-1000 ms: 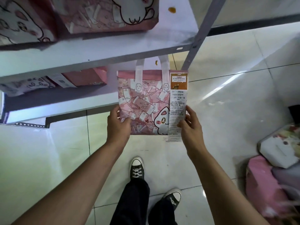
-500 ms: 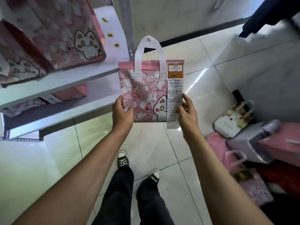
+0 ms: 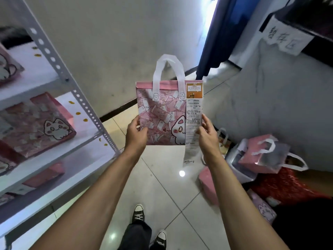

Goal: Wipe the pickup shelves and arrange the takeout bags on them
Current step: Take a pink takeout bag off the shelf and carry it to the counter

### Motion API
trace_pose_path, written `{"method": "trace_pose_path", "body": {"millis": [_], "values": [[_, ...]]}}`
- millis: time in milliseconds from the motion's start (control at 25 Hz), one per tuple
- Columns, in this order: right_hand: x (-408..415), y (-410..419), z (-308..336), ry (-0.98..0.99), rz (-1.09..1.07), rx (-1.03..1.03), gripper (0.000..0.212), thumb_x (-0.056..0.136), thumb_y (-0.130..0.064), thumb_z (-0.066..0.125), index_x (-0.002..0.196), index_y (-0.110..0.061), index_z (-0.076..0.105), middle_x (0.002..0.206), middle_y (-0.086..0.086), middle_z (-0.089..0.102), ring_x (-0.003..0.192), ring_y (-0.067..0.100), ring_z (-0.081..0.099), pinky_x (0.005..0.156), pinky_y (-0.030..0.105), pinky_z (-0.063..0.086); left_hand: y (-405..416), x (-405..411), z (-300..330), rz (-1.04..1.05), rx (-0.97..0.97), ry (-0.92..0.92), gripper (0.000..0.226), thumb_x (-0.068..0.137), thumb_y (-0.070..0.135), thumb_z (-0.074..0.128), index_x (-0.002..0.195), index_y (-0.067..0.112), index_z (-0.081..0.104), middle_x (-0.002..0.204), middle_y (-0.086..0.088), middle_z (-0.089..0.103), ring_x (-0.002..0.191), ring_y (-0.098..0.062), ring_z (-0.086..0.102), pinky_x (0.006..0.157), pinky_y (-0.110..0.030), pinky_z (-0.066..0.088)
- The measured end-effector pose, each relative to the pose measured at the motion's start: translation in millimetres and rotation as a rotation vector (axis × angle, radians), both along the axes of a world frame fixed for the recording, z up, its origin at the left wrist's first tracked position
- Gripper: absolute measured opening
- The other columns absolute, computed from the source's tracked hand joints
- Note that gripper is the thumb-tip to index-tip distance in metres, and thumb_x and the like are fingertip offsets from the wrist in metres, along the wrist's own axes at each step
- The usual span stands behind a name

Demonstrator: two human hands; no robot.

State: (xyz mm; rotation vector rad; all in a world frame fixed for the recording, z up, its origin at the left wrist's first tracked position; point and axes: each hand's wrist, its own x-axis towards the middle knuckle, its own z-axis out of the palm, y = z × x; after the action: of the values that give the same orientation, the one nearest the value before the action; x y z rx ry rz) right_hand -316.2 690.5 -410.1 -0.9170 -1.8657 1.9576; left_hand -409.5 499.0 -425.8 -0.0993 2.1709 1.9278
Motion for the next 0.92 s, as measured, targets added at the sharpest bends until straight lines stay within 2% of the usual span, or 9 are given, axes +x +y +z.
{"method": "trace_pose_path", "body": {"millis": [160,360,480,600,720,840,920], "values": [[4,52,40,0.077,-0.118,0.026,0.051,0.1,0.0,0.042,0.141,-0.029,0.049,0.105,-0.009,0.068,0.077,-0.006,0.07,0.061,0.013,0.054,63,-20,43,-0.156,0.073,0.039,0.038,0.097,0.009,0.053,0.132,0.022,0.057,0.117,-0.001,0.065,0.094,-0.018,0.072,0.068,-0.036,0.063],[-8,118,83,0.14,-0.276,0.05,0.043,0.101,-0.007,0.05,0.118,-0.046,0.055,0.107,-0.006,0.071,0.085,0.006,0.072,0.07,0.025,0.06,145,-60,87,-0.332,0.129,0.085,0.037,0.097,0.011,0.055,0.132,0.023,0.056,0.115,0.003,0.065,0.097,-0.017,0.071,0.07,-0.037,0.063],[-29,159,108,0.181,-0.358,0.073,0.04,0.101,-0.01,0.052,0.13,-0.037,0.055,0.117,0.001,0.07,0.094,0.014,0.072,0.082,0.037,0.061,194,-96,115,-0.45,0.178,0.082,0.042,0.099,0.018,0.056,0.14,0.021,0.049,0.113,0.006,0.064,0.102,-0.019,0.069,0.072,-0.037,0.063],[-51,196,132,0.198,-0.436,0.115,0.047,0.101,-0.011,0.052,0.145,-0.027,0.049,0.125,0.005,0.067,0.103,0.021,0.07,0.086,0.041,0.06,242,-126,141,-0.553,0.207,0.114,0.042,0.099,0.023,0.057,0.141,0.021,0.048,0.111,0.007,0.065,0.091,-0.011,0.073,0.064,-0.029,0.061],[-67,226,150,0.231,-0.502,0.159,0.048,0.101,-0.012,0.052,0.146,-0.026,0.048,0.126,0.005,0.067,0.107,0.022,0.069,0.09,0.044,0.059,282,-148,160,-0.6,0.242,0.151,0.035,0.099,0.017,0.057,0.132,0.025,0.054,0.103,0.011,0.067,0.083,-0.003,0.073,0.061,-0.024,0.059],[-84,254,164,0.269,-0.558,0.173,0.048,0.101,-0.009,0.051,0.146,-0.025,0.048,0.125,0.003,0.069,0.108,0.022,0.07,0.09,0.043,0.059,321,-170,177,-0.646,0.263,0.18,0.033,0.098,0.012,0.053,0.109,0.043,0.059,0.099,0.012,0.069,0.085,-0.004,0.073,0.061,-0.025,0.059],[-95,277,174,0.299,-0.592,0.184,0.047,0.1,-0.008,0.052,0.144,-0.024,0.051,0.121,0.001,0.07,0.106,0.022,0.071,0.089,0.042,0.06,348,-184,186,-0.667,0.252,0.207,0.033,0.098,0.011,0.051,0.113,0.039,0.058,0.101,0.011,0.069,0.082,0.0,0.072,0.059,-0.025,0.059]]}}
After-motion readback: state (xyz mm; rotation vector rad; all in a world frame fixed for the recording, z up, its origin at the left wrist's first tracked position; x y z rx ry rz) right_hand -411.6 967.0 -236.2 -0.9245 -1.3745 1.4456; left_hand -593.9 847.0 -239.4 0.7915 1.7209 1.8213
